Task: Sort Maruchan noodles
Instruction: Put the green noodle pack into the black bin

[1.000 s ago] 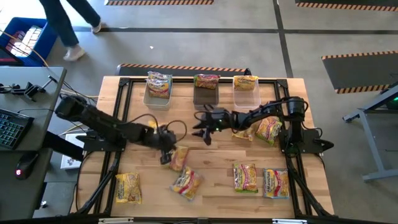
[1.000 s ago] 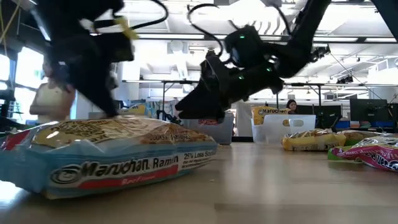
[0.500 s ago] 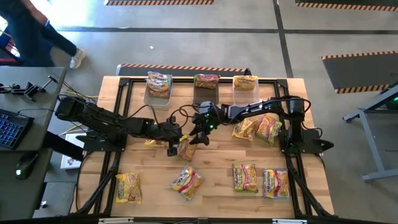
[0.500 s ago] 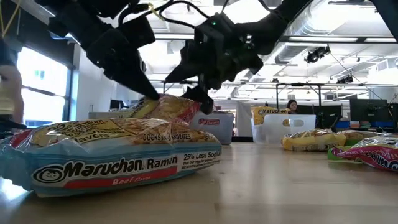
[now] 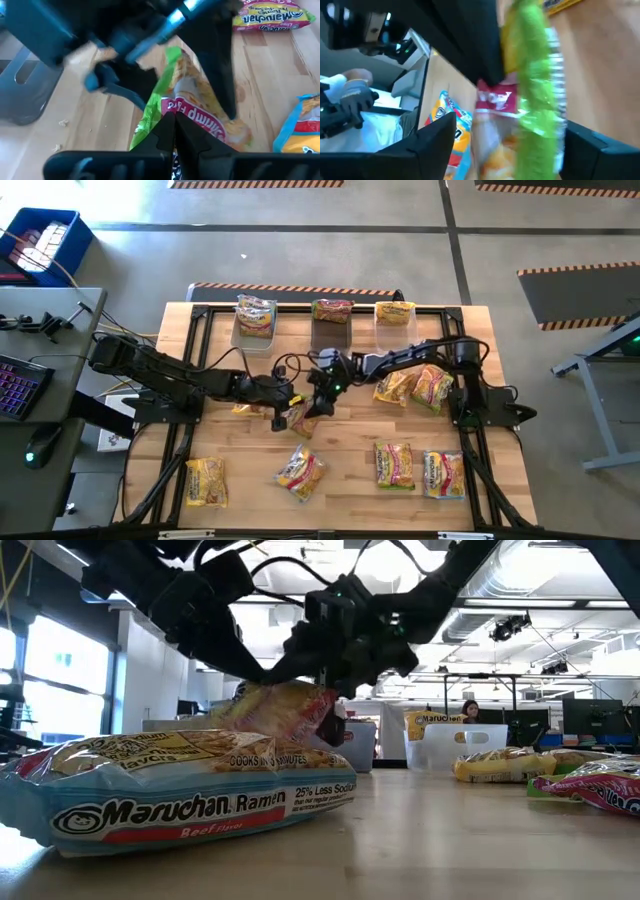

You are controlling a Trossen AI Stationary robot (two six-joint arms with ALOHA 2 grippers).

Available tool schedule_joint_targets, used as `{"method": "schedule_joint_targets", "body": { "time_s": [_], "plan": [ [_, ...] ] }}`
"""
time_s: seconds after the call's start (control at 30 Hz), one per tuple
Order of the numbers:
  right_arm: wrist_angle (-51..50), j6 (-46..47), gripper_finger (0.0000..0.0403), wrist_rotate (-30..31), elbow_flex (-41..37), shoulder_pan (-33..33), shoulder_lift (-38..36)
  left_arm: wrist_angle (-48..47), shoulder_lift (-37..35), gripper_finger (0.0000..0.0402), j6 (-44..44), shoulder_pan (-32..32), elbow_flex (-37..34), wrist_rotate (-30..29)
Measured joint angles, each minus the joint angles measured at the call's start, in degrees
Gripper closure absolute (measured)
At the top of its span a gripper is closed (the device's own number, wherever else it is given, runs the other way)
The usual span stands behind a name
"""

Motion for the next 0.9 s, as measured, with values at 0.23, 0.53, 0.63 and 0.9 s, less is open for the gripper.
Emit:
{"method": "schedule_joint_targets", "body": {
  "time_s": [0.23, 0.53, 0.63, 0.9],
  "plan": [
    [2.44, 0.02, 0.0208, 2.19, 0.00, 0.64, 0.86, 0.22, -0.41, 0.0401, 0.00, 0.02, 0.02, 1.48],
    [9.12, -1.60, 0.0294, 1.57, 0.00, 0.22, 0.82, -5.98, -13.01, 0.0369, -0.31, 1.51, 0.09, -1.44],
    [10.67, -2.20, 0.0289, 1.36, 0.00, -0.63, 0.81, -6.26, -18.45, 0.0353, -3.21, 2.04, -1.52, -1.59],
    [2.96, -13.22, 0.0290, 2.97, 0.00, -4.66, -8.03, 13.82, -31.73, 0.0331, -8.61, 2.30, -17.02, -2.23]
  ]
}}
